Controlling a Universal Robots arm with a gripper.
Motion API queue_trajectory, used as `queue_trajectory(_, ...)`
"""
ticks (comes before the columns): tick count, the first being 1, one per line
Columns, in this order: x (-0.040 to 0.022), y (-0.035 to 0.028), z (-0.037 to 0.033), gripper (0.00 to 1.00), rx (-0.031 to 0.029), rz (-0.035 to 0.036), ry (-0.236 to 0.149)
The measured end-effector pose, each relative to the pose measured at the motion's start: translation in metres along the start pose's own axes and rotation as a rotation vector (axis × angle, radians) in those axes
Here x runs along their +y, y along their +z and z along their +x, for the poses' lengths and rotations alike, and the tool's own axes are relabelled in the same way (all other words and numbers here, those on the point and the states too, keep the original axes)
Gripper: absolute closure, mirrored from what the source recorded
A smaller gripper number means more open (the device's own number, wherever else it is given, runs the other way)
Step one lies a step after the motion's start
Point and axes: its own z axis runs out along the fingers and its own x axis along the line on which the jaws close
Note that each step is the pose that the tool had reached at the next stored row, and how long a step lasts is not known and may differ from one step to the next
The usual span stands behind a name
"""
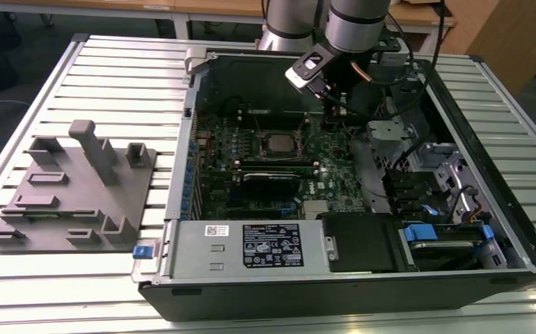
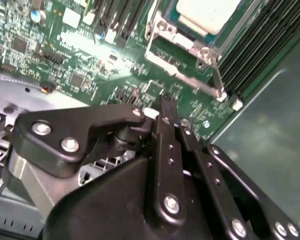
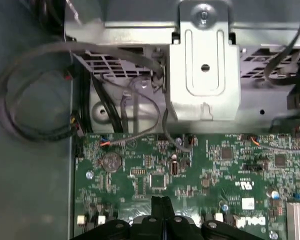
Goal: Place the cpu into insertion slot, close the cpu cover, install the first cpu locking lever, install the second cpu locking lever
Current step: 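Close the cpu cover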
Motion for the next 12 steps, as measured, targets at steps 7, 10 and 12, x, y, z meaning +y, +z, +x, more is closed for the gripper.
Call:
queue_trajectory(7, -0.0073, -0.0004, -0.0002, 0.90, 0.0001, -0.0089, 0.000)
queue_trajectory(10, -0.0103, -0.0005, -0.0002, 0.90, 0.0000, -0.0129, 0.000)
queue_trajectory(12, -0.0162, -0.0008, -0.0004, 0.90, 0.0003, -0.0194, 0.000)
